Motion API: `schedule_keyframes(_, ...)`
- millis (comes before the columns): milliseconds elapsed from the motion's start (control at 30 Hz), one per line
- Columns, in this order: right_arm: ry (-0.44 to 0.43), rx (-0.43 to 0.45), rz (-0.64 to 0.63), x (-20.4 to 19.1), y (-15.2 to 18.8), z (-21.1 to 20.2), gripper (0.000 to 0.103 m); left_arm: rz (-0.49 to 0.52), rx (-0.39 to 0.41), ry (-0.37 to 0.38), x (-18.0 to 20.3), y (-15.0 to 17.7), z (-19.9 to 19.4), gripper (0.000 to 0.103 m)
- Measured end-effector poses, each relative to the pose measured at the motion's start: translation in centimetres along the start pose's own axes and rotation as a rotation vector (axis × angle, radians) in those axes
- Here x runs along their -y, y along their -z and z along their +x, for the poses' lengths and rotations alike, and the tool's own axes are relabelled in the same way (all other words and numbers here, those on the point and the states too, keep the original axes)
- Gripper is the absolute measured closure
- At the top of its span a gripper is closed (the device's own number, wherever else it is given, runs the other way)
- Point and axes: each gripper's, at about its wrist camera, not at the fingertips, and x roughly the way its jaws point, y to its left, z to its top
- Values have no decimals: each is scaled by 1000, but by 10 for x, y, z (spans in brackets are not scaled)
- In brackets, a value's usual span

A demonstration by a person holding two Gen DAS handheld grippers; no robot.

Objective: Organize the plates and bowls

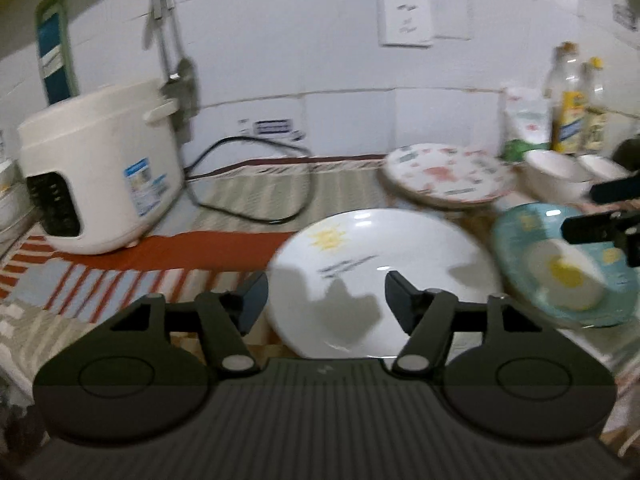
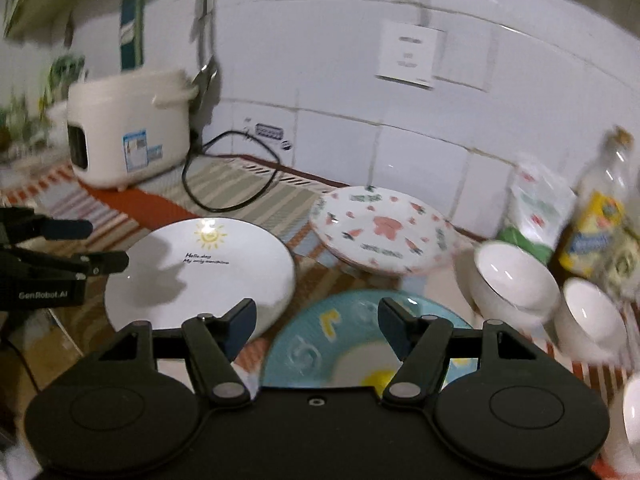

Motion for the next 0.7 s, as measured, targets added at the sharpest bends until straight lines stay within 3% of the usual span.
schedule_keyframes(333, 86, -16, 21, 54, 49, -43, 31, 57, -70, 191, 77, -9, -17, 38)
schedule_keyframes(433, 93, -2, 17, 64, 60, -51, 31, 76, -90, 212, 96, -6, -18, 38)
schedule_keyframes(500, 47, 34, 7, 71, 68, -59, 30, 81, -105, 224, 108, -4, -19, 38)
schedule_keyframes(700, 50, 26, 16, 84, 83, -60, 30, 69, -140, 233, 129, 3, -12, 38)
